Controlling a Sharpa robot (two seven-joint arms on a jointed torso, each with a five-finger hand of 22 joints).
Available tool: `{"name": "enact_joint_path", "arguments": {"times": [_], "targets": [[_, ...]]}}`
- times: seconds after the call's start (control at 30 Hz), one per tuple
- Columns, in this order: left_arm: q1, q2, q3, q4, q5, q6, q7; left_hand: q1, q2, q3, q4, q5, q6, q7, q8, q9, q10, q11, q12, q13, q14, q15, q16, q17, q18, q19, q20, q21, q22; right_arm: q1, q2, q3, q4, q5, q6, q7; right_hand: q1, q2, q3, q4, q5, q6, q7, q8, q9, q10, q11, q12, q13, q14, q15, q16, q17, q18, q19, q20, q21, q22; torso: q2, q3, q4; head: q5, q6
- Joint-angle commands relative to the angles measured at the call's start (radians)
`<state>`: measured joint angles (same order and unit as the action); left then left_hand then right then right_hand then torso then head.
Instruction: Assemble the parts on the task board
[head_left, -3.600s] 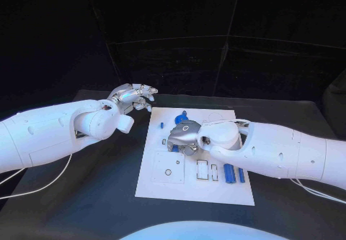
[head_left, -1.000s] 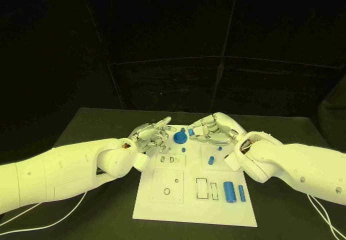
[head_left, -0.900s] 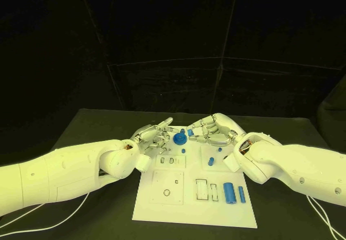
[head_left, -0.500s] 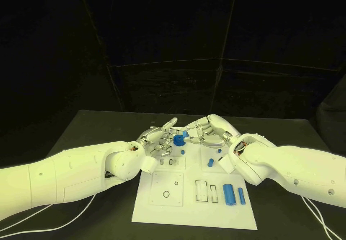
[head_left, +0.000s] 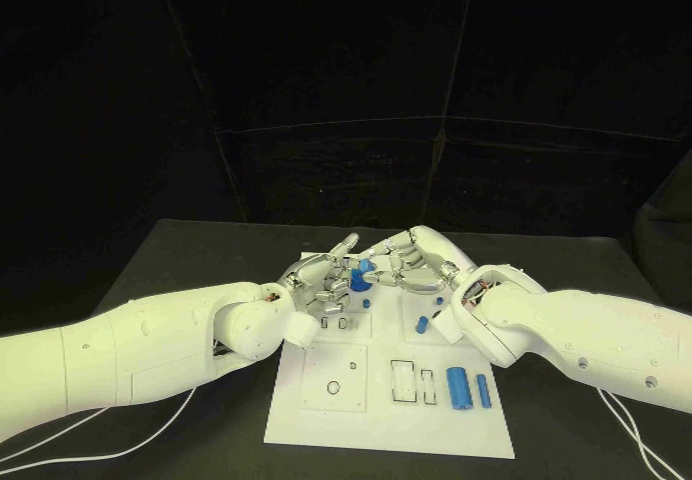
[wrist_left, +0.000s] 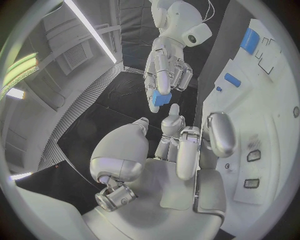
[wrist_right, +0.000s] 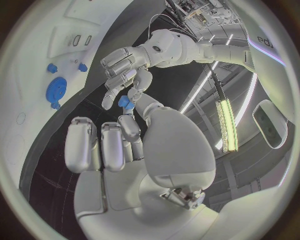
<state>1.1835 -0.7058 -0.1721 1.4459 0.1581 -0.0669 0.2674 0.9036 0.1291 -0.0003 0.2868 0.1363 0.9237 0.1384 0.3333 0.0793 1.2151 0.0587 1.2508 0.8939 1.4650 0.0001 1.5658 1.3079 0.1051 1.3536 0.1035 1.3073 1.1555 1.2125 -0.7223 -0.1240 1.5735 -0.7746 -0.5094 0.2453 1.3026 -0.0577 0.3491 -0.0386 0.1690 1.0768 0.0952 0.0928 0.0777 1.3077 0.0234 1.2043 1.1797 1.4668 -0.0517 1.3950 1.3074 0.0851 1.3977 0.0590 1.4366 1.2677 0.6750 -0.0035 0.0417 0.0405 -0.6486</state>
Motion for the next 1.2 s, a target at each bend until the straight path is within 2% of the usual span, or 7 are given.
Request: {"name": "enact_joint_path", "arguments": {"times": [0.03,0.3,0.57,0.9,1.2], "targets": [[0.001,0.001,0.001,0.003,0.007,0.038,0.000,-0.001,0.014,-0.009,-0.001,0.002,0.016,-0.003,-0.001,0.000,0.009,-0.002,0.006,0.007,0.106,-0.011,0.005,0.263,-0.016,0.008,-0.004,0.007,0.006,0.002,0.006,0.001,-0.008,-0.010,-0.007,0.010,0.001,0.008,-0.007,0.000,0.004,0.017,0.016,0.007,0.002,0.000,0.003,0.003,0.001,0.062,0.006,0.005,0.054,-0.020,0.006,0.003,0.003,0.001,-0.001,0.0002,0.0001,-0.001,-0.001],[0.001,0.002,0.001,0.013,0.007,0.046,0.003,-0.008,0.036,-0.025,0.001,0.003,0.042,-0.012,-0.003,0.003,0.026,-0.011,0.010,0.024,0.106,-0.019,0.005,0.263,-0.021,0.019,-0.012,0.023,0.028,0.002,0.021,0.001,-0.026,-0.009,0.008,0.007,0.001,0.008,-0.007,0.000,0.004,0.017,0.016,0.007,0.002,0.000,0.003,0.003,0.001,0.062,0.006,0.005,0.054,-0.020,0.006,0.003,0.003,0.001,0.000,-0.0002,-0.0019,0.001,-0.003],[0.001,-0.003,0.001,0.015,0.007,0.048,0.004,-0.012,0.051,-0.030,0.001,0.005,0.054,-0.017,-0.005,0.004,0.035,-0.015,0.012,0.032,0.106,-0.022,0.005,0.263,-0.023,0.024,-0.015,0.031,0.039,0.002,0.024,0.001,-0.028,-0.009,0.017,0.005,0.002,0.009,-0.008,0.000,0.004,0.017,0.016,0.007,0.002,-0.001,0.004,0.002,0.000,0.062,0.006,0.004,0.053,-0.020,0.006,0.004,0.003,0.000,-0.001,-0.0003,0.0004,0.002,-0.005],[0.001,-0.006,0.001,0.011,0.007,0.044,0.003,-0.010,0.060,-0.032,-0.002,0.005,0.063,-0.020,-0.005,0.006,0.038,-0.018,0.011,0.035,0.106,-0.024,0.005,0.263,-0.023,0.026,-0.017,0.034,0.042,0.002,0.018,0.001,-0.023,-0.009,0.018,0.006,0.002,0.009,-0.008,0.000,0.004,0.018,0.016,0.007,0.002,0.000,0.004,0.003,0.001,0.062,0.007,0.005,0.053,-0.020,0.006,0.004,0.003,0.000,-0.001,0.0003,-0.0018,0.004,-0.005],[0.001,-0.009,0.001,0.008,0.007,0.039,0.006,-0.004,0.068,-0.032,-0.006,0.011,0.071,-0.023,-0.004,0.008,0.040,-0.020,0.010,0.037,0.106,-0.027,0.005,0.263,-0.024,0.027,-0.020,0.036,0.045,0.002,0.008,0.001,-0.014,-0.009,0.018,0.009,0.002,0.009,-0.008,0.000,0.004,0.018,0.016,0.007,0.002,0.000,0.004,0.003,0.001,0.062,0.007,0.005,0.053,-0.020,0.006,0.004,0.003,0.000,-0.001,0.0003,-0.0007,0.002,-0.006]]}}
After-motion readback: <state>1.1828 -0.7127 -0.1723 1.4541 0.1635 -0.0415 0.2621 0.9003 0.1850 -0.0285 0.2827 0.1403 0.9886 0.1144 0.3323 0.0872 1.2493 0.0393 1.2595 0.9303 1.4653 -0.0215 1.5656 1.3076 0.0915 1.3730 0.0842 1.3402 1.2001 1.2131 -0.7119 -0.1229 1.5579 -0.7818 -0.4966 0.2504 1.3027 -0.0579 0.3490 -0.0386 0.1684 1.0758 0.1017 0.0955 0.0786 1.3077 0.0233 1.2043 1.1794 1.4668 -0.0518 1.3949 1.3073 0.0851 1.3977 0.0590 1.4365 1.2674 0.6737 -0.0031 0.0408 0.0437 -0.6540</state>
